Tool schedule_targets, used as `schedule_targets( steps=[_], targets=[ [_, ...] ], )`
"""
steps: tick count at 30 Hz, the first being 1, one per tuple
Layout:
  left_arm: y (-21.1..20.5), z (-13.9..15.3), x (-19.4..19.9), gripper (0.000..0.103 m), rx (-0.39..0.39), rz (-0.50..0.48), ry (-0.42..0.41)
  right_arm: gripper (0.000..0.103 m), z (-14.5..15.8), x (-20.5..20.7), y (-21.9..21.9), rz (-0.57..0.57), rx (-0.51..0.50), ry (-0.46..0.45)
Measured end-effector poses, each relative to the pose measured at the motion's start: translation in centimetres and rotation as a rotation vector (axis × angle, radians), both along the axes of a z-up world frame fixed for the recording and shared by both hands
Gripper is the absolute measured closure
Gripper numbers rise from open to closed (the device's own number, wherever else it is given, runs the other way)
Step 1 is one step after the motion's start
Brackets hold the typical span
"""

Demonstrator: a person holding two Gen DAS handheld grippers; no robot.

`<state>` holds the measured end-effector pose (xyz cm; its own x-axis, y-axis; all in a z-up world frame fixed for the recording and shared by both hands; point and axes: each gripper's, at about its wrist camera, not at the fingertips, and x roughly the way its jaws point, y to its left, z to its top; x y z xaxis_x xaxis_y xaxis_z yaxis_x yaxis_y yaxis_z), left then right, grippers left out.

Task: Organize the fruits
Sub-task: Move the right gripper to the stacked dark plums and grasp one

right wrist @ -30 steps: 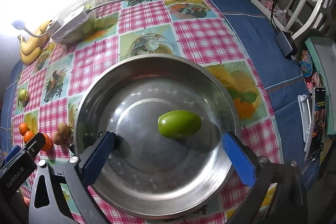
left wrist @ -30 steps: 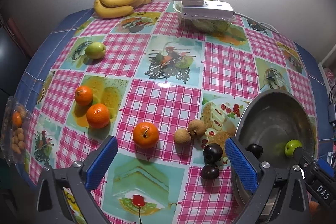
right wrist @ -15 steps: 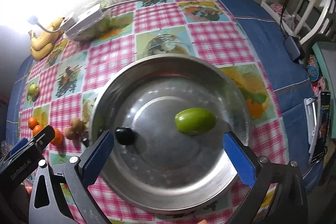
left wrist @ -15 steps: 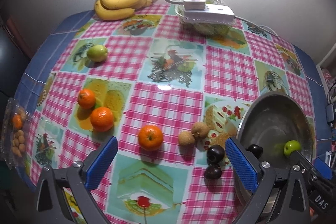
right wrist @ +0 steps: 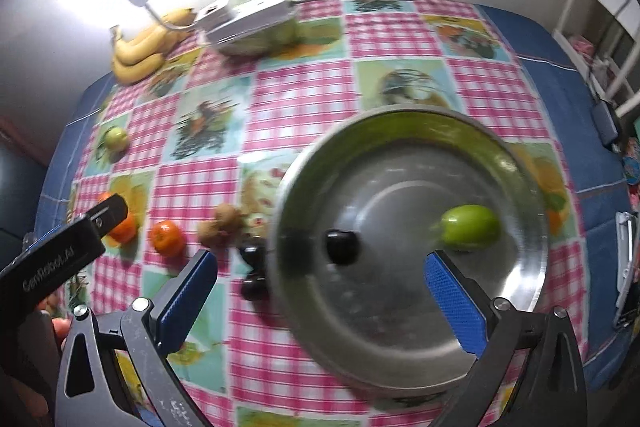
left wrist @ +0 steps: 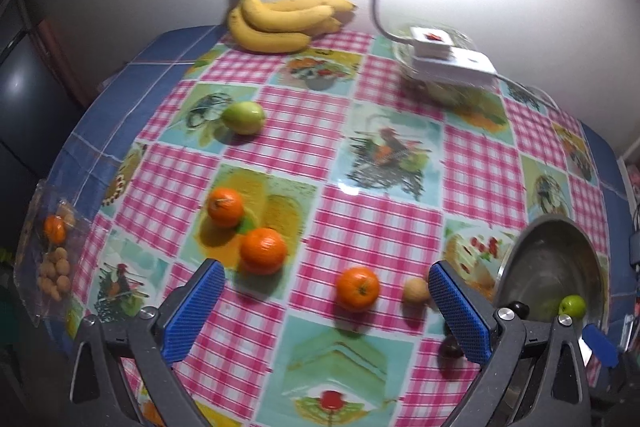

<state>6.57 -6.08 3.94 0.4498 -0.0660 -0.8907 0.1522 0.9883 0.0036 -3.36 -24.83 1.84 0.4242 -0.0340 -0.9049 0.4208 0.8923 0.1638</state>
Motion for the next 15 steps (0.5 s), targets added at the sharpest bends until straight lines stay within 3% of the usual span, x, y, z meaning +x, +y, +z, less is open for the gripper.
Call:
schedule_targets(
  steps=[9, 15],
  targets=[
    [4.9, -0.6, 1.7, 0.0, -0.079, 0.11, 0.021, 0.0, -0.2, 2.4, 4.2, 0.113, 0.064, -0.041],
    [5.6, -1.4, 2.3, 0.0, -0.119, 0.132, 0.047, 0.0, -0.5, 4.1, 5.8, 0.177, 0.03, -0.049]
  ],
)
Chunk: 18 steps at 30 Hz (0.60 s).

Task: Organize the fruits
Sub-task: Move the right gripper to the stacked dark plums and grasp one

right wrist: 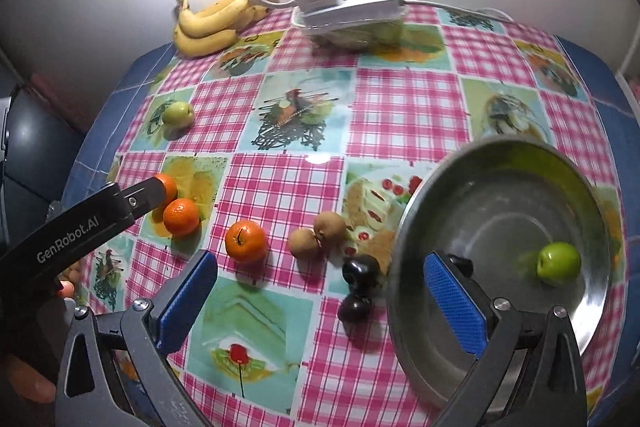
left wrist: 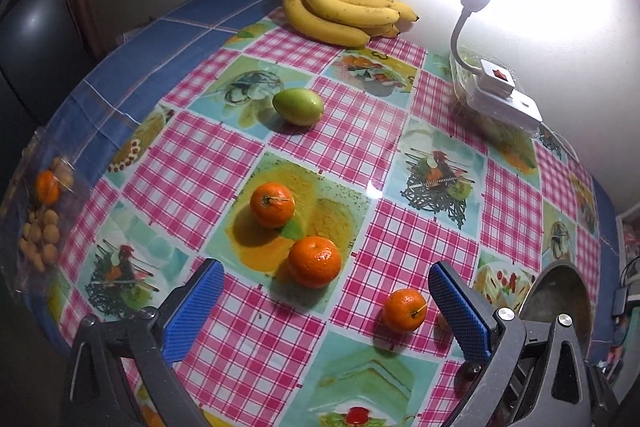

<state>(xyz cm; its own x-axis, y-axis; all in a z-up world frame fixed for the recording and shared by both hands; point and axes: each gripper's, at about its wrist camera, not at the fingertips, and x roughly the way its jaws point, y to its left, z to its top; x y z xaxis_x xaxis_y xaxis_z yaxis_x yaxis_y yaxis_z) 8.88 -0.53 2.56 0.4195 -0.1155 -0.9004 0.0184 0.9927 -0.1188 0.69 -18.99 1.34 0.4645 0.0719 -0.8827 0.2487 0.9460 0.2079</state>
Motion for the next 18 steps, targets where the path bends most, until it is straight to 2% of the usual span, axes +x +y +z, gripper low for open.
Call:
schedule_targets(
  steps=[10, 14, 18],
  targets=[
    [-0.8, -1.9, 0.3, 0.0, -0.007, -0.017, 0.099, 0.001, -1.2, -0.7, -0.2, 0.003, 0.006, 0.062],
    [-1.6, -2.2, -0.4, 0.0, -0.02, -0.055, 0.122, 0.024, -1.5, -1.6, -0.3, -0.005, 0.023, 0.089],
    [-2.0, -2.3, -0.6, 0.0, -0.012, -0.068, 0.132, 0.039, -2.0, -2.0, -0.1, -0.008, 0.014, 0.13]
  ],
)
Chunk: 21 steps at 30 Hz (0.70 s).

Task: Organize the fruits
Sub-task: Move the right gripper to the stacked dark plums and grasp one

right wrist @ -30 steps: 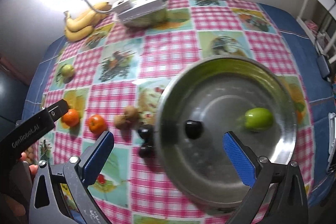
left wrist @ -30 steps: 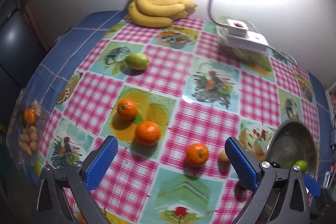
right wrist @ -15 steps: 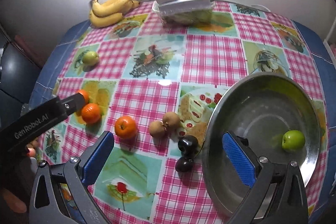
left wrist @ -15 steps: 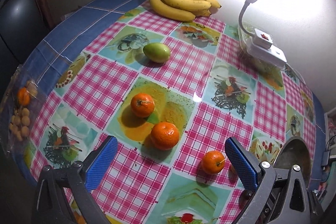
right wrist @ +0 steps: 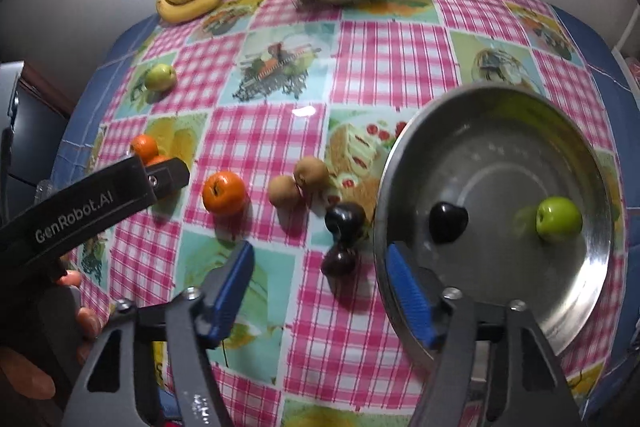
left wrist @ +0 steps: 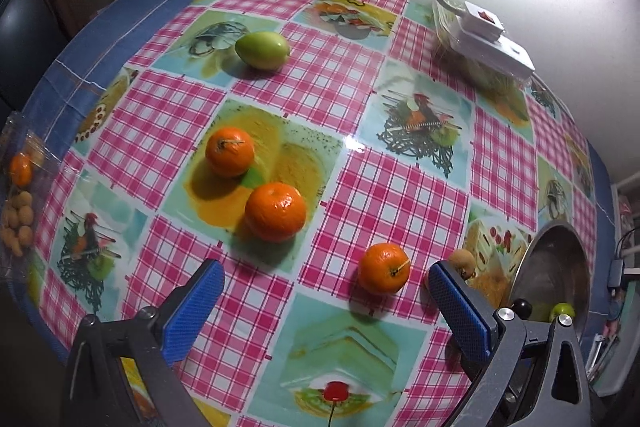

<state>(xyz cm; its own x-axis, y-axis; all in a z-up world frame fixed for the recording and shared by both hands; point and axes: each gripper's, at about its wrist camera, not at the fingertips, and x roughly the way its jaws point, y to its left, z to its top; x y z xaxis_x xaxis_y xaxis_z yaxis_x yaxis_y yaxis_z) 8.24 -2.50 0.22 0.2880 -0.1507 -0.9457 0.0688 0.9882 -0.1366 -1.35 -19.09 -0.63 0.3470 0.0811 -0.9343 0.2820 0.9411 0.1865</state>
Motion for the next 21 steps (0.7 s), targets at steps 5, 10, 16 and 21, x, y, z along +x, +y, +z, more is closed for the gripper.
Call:
schedule_targets(
  steps=[5, 10, 16, 21],
  targets=[
    [0.0, 0.0, -0.1, 0.0, 0.001, 0.002, 0.008, 0.046, -0.4, -0.3, 0.4, 0.002, 0.005, 0.033],
    [0.0, -0.3, -0.2, 0.0, 0.007, 0.001, 0.029, 0.055, -0.9, -0.4, 0.6, -0.007, 0.0, 0.063],
    [0.1, -0.4, -0.2, 0.0, 0.006, 0.006, 0.038, 0.063, -1.9, -0.1, 1.0, -0.018, -0.023, 0.105],
    [0.0, -0.6, -0.2, 0.0, 0.01, 0.006, 0.044, 0.064, -2.6, 0.2, 1.2, -0.025, -0.049, 0.129]
  ],
)
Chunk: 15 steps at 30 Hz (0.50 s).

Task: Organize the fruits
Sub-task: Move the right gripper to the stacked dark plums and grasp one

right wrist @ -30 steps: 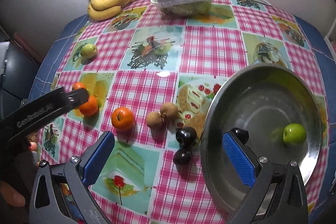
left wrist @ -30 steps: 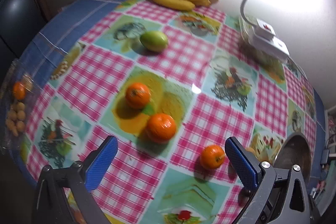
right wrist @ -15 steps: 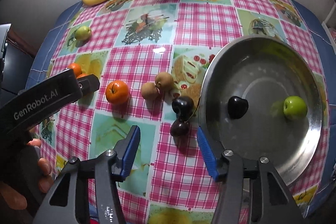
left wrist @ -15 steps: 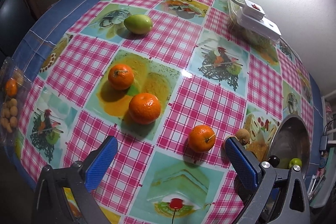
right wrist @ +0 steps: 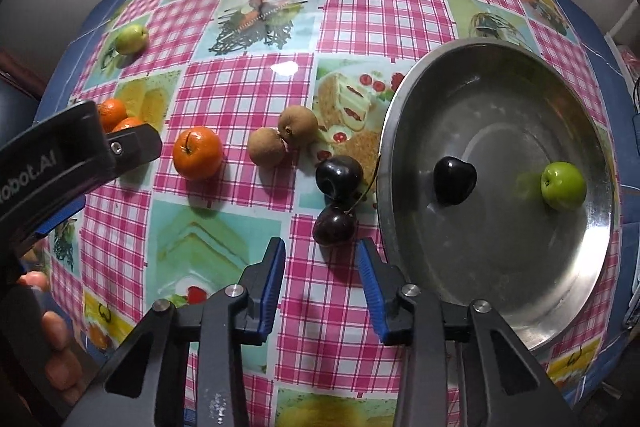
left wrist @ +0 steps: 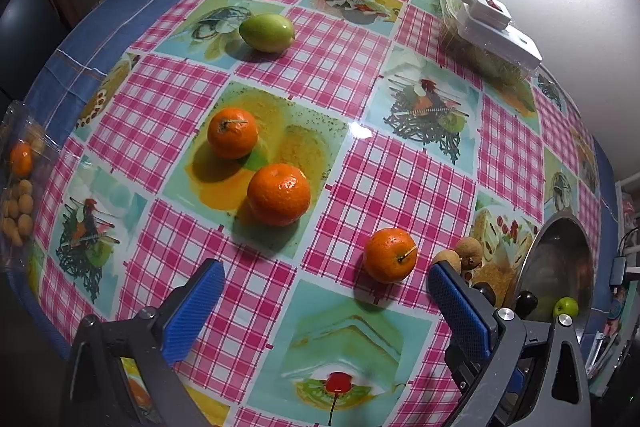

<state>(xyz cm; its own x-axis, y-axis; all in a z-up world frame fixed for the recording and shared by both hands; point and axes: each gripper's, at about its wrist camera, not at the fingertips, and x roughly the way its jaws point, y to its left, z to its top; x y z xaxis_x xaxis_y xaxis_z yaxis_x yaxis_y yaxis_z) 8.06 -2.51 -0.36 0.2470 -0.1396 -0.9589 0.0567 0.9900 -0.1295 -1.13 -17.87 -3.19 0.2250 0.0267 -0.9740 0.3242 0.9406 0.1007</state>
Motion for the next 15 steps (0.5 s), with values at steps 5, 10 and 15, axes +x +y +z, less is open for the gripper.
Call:
schedule_targets(
  steps=[5, 10, 15],
  targets=[
    [-0.1, -0.3, 0.1, 0.0, -0.001, 0.002, 0.006, 0.064, -0.5, 0.3, -0.1, -0.024, -0.015, 0.003],
    [-0.2, -0.3, 0.2, 0.0, -0.003, 0.005, 0.005, 0.064, -0.5, 0.9, -0.1, -0.034, -0.036, -0.013],
    [-0.2, -0.3, 0.2, 0.0, -0.007, 0.007, 0.0, 0.064, -0.7, 1.4, 0.1, -0.025, -0.049, -0.009]
  ],
)
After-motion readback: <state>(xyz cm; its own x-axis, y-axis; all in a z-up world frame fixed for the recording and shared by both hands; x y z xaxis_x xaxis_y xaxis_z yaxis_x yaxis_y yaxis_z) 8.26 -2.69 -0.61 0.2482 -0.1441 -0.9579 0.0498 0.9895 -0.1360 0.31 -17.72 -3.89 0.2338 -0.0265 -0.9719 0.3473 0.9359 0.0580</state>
